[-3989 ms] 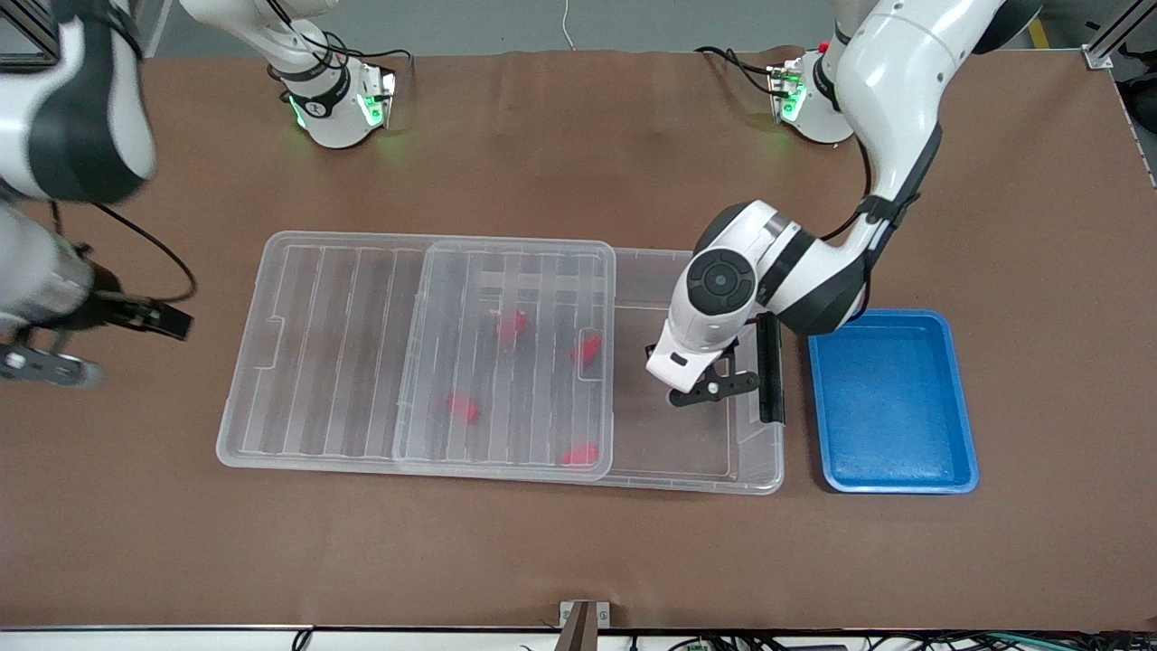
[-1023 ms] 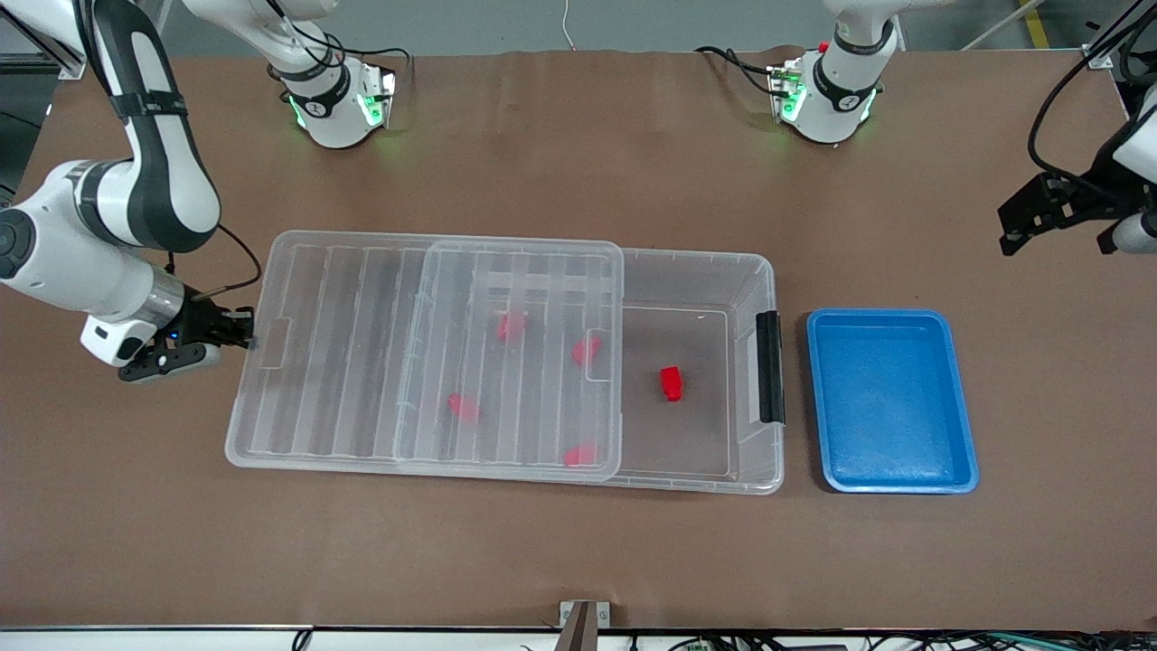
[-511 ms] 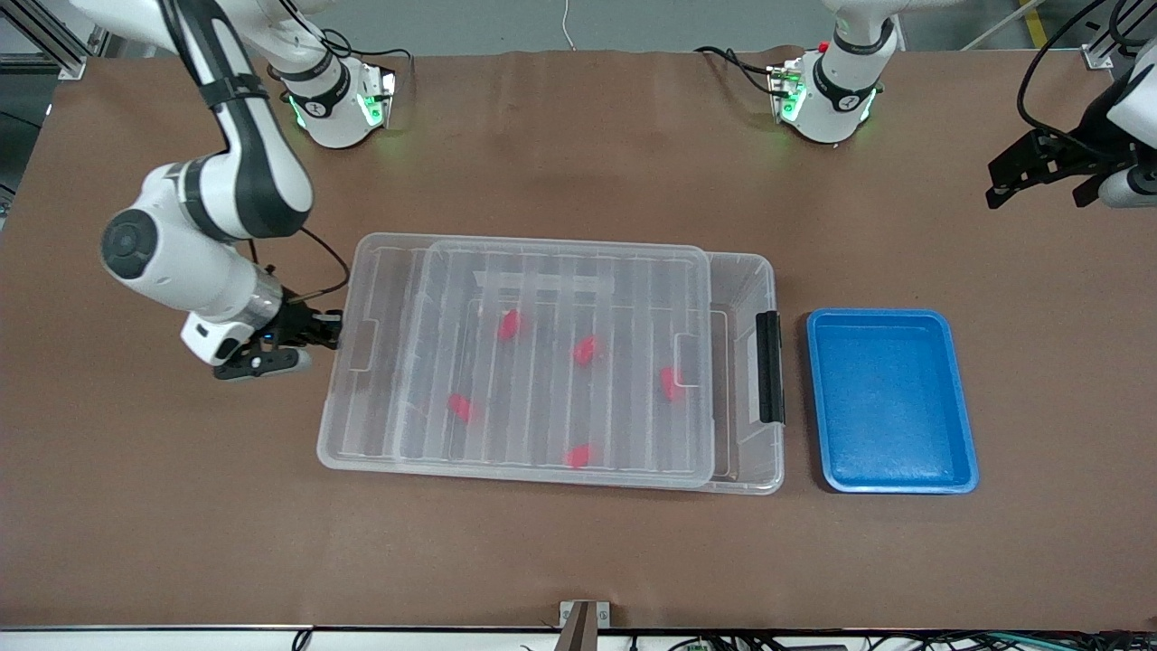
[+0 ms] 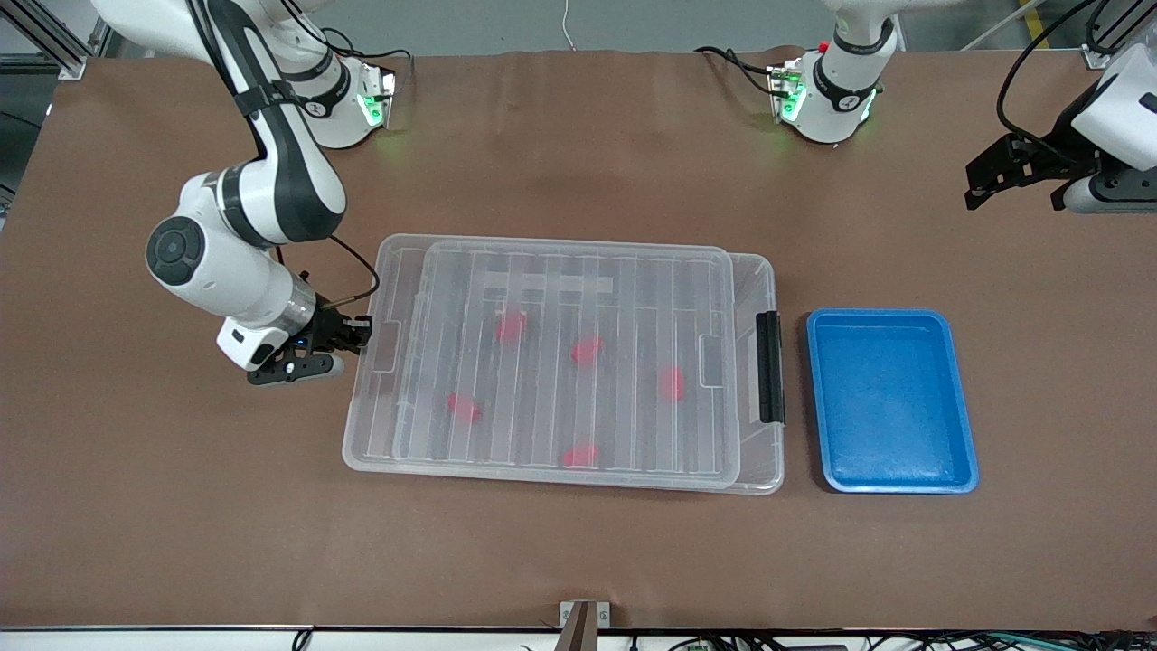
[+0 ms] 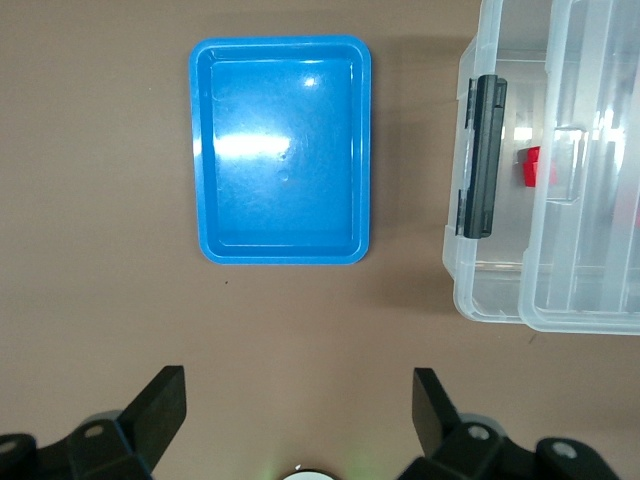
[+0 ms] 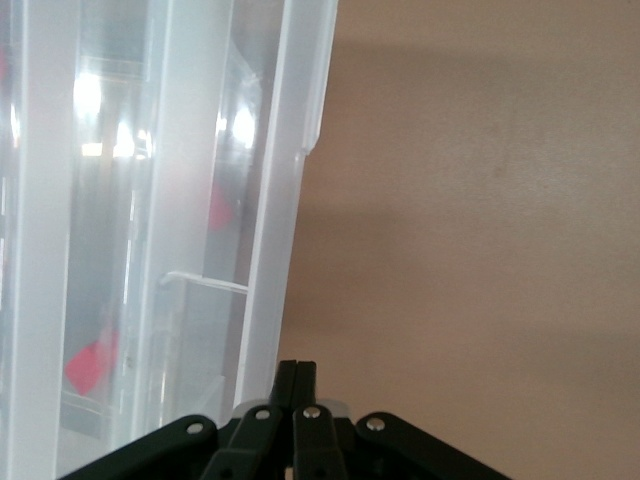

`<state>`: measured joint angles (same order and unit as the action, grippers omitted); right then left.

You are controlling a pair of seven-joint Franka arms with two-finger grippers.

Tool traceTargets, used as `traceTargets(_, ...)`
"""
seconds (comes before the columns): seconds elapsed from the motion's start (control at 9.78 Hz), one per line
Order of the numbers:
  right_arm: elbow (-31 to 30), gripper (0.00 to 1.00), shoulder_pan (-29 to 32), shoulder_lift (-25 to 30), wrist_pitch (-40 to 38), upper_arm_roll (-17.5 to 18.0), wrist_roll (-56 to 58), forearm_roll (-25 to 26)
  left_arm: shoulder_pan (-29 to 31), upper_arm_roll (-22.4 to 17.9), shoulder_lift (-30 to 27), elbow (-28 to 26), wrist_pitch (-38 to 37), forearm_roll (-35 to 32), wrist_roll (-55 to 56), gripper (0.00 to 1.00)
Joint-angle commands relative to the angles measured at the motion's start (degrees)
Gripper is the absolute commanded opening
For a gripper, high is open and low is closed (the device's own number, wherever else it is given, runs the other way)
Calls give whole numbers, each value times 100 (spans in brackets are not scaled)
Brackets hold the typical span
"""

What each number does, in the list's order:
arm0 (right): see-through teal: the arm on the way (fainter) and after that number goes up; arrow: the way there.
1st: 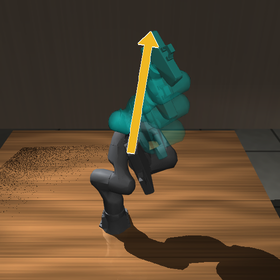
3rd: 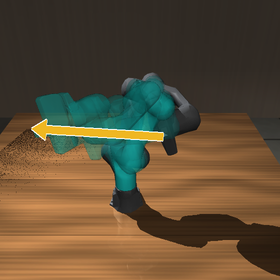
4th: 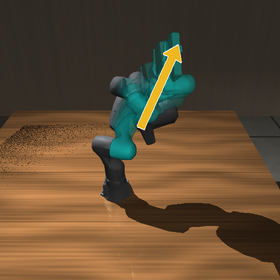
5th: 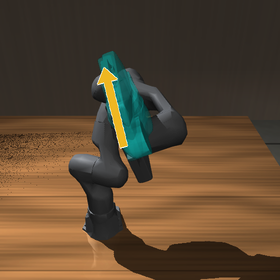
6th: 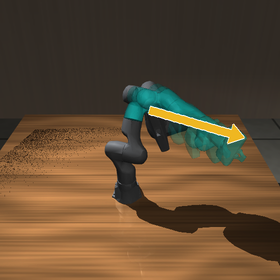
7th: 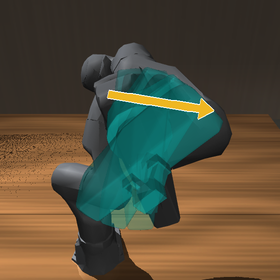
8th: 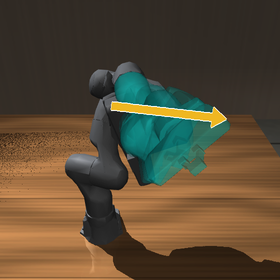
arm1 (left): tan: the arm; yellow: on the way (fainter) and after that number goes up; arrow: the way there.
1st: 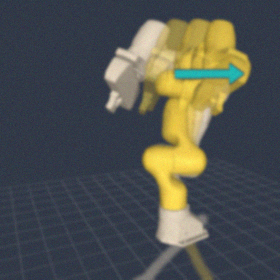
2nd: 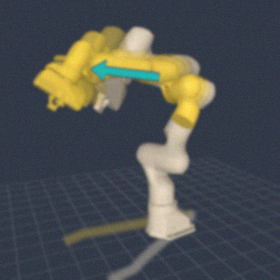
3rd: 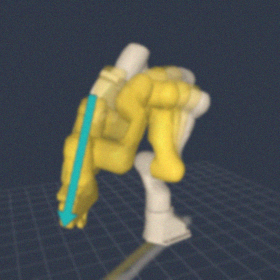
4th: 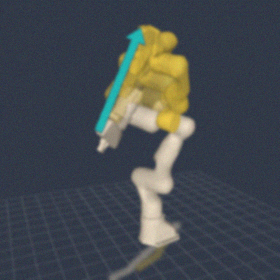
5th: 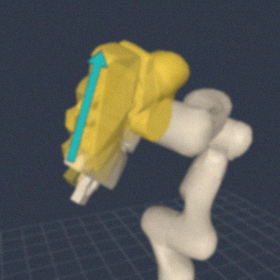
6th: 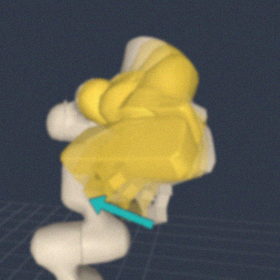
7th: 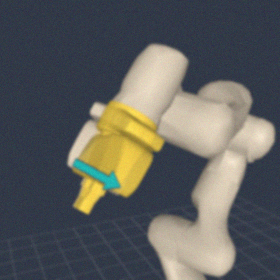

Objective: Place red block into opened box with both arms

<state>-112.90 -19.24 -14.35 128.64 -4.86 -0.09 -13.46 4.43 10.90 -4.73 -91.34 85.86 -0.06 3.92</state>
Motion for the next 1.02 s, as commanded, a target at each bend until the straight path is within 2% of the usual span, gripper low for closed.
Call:
traceTargets(0.0,198,0,-168,-120,4,-33,-272,-122,14,18,33,-157,-25,-2,-49,100)
traceTargets(0.1,198,0,-133,-111,-31,-42,-220,-113,14,18,16,-156,-25,-2,-49,100)
traceTargets(0.2,198,26,-89,-51,-101,-85,-315,-87,14,18,16,-148,-25,-2,-49,100)
traceTargets(0.31,285,99,68,176,-476,-251,-438,-17,5,18,24,-148,-25,-2,-49,100)
traceTargets(0.41,590,100,287,448,-1019,-348,-456,115,5,18,33,-148,-25,-2,-49,100)
traceTargets(0.61,1424,100,771,836,-2302,-349,-701,859,14,18,25,-148,-25,6,-49,100)
traceTargets(0.92,2979,100,1736,935,-4175,-279,-502,994,5,26,-2,-148,-34,6,-58,100)
